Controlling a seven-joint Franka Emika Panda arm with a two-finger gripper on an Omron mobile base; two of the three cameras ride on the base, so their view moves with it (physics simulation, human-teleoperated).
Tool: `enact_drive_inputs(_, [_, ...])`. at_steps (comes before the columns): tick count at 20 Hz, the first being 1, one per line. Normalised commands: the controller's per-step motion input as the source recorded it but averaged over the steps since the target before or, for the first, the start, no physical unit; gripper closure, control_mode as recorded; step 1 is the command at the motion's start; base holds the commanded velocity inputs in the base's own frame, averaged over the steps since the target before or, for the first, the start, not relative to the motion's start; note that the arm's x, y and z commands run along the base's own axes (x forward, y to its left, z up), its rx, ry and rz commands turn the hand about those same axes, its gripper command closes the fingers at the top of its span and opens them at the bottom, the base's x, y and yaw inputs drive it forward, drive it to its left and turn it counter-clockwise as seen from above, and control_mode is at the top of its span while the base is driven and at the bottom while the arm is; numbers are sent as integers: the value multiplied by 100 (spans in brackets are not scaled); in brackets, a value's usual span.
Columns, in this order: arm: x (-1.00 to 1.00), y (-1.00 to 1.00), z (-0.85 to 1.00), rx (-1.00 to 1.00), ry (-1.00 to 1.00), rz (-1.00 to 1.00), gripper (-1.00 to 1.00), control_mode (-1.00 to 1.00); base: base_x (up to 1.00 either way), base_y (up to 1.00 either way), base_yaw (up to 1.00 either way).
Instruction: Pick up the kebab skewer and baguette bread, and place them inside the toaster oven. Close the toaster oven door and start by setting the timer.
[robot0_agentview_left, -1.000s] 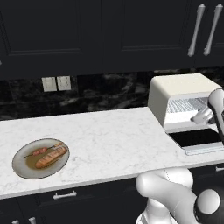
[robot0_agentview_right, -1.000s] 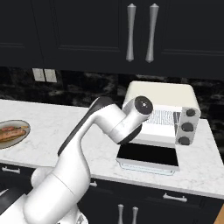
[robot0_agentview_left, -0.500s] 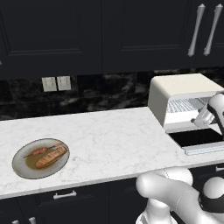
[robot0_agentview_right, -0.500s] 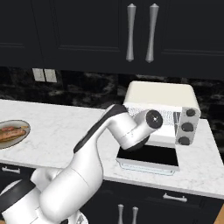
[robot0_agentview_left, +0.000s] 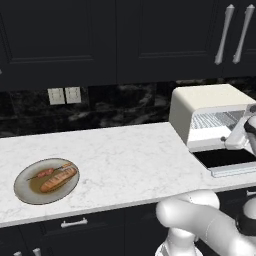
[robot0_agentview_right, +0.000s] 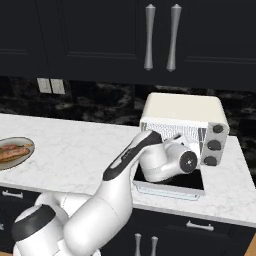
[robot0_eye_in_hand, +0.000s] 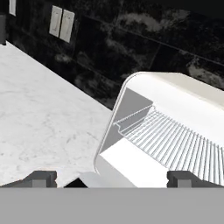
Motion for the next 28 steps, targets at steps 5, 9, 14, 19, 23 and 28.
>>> enact_drive_inputs(5, [68,-6,0,1,-6,1,-100,-100,0,0,0])
enact_drive_inputs(9, [64,-2,-14,-6,0,0,-100,-100,0,0,0])
enact_drive_inputs(14, [12,-20,-40,-1,-5,0,-100,-100,0,0,0])
enact_drive_inputs(19, [36,-26,-17,0,-4,0,-100,-100,0,0,0])
enact_drive_inputs(23, [34,-23,-17,0,-4,0,-100,-100,0,0,0])
enact_drive_inputs(28, [20,-27,-21,0,0,0,-100,-100,0,0,0])
